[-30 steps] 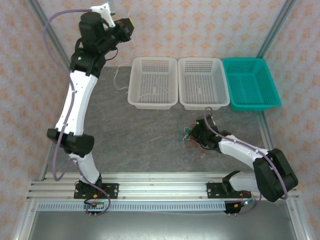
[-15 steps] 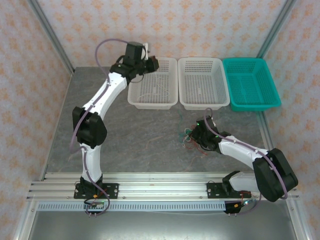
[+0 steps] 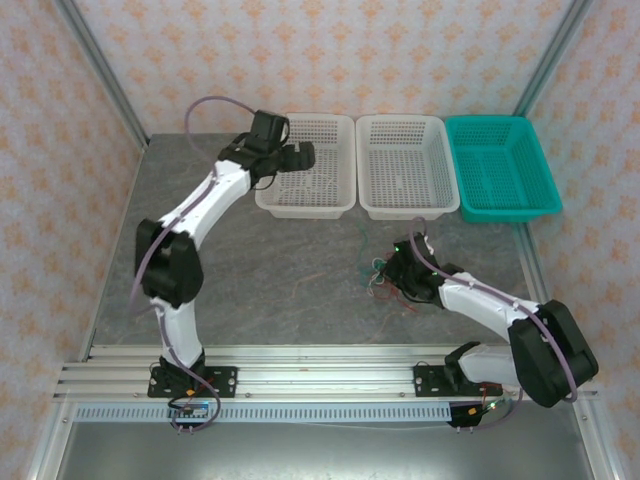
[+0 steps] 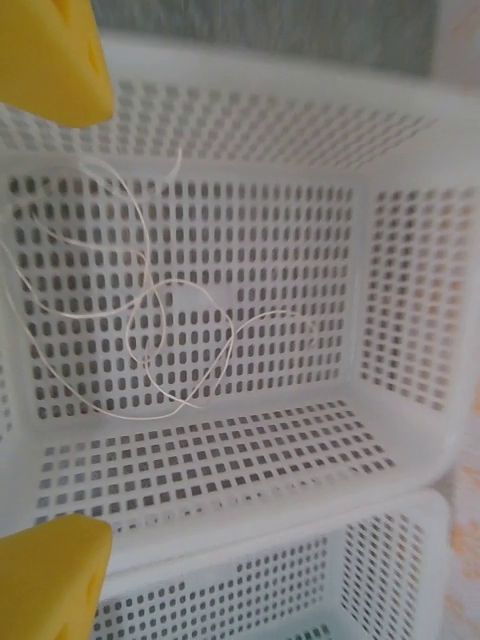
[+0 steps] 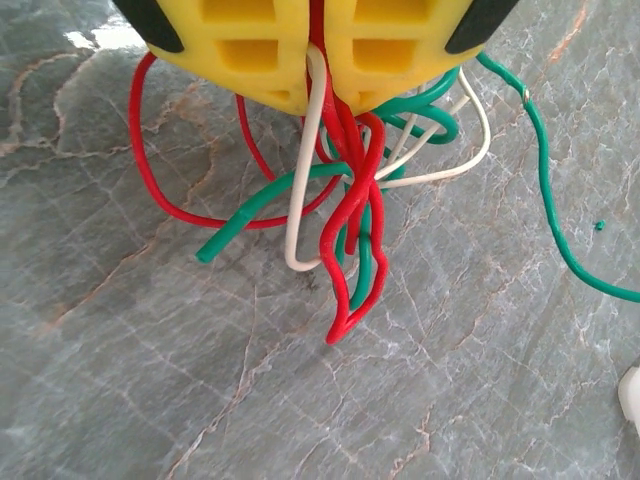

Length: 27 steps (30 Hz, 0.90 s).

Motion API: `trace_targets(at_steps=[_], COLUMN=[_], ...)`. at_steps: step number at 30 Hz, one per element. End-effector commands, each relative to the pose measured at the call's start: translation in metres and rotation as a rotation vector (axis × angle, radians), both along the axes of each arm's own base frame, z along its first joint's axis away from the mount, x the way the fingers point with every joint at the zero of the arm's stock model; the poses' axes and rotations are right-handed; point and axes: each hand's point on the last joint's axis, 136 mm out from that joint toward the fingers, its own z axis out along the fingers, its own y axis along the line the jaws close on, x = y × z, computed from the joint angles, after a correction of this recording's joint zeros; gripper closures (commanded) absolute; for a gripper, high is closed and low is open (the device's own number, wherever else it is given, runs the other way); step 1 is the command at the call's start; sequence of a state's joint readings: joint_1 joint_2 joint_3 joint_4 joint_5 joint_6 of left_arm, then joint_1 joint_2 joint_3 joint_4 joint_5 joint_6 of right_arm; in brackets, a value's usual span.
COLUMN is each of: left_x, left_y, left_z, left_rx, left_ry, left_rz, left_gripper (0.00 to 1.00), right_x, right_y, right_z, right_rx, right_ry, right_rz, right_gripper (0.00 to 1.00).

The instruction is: Untangle the cables

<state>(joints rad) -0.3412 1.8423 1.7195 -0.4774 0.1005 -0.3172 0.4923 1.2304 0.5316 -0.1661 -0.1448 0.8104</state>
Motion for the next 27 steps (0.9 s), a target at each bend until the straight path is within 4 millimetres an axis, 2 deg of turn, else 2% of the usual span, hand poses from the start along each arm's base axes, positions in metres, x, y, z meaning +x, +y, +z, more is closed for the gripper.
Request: trace_targets(at_steps=[1,4,7,10,13,17,20,22,24,27], left_x=[-0.033,-0.070,-0.110,-0.140,-0.161,-0.178,-0.183,-0.184,-0.185,-0.184], left_y=[0.018,0.004,-0.028,-0.054,-0.067,-0.063,-0.056,-0.054,-0.054,-0.052], left_z=[0.111,0.125,0.113,0.080,0.037,-0.011,-0.031,-0.039,-0.044,-0.048], left_rx=[-0.024,-0.144,-0.224,-0.255,-0.272,-0.251,-0.213,-0.201,-0.195,-0.185], left_ry=[-0.294,-0.338,-0.332,-0.267,-0.177,-0.072,-0.037,-0.022,-0.006,0.004], left_rz=[0.039,-0.036,-0.178,-0.271,-0.305,-0.300,-0.285,-0.279,-0.280,-0.271], left_gripper=[0.00,0.00,0.01,0.04,0.06,0.06,0.08,0.09,0.09,0.10], right_x=[0.010,0.013,0.019,0.022,0.020,-0.009,-0.026,-0.021,-0.012,-0.012], right_y=[-0.007,-0.001,0.021,0.056,0.066,0.100,0.122,0.113,0.088,0.075], right_z=[0.020,0.026,0.034,0.047,0.048,0.030,0.017,0.007,0.000,0.014], right_rx=[-0.037,-0.012,0.063,0.132,0.062,-0.001,-0.041,-0.086,-0.201,-0.211], right_ry=[-0.053,-0.048,-0.069,-0.149,-0.198,-0.170,-0.160,-0.145,-0.124,-0.157], right_rz=[-0.043,-0.032,0.058,0.275,0.422,0.718,0.864,0.803,0.690,0.617], right_gripper=[0.95,0.95,0.95,0.93,0.90,0.90,0.86,0.74,0.53,0.38])
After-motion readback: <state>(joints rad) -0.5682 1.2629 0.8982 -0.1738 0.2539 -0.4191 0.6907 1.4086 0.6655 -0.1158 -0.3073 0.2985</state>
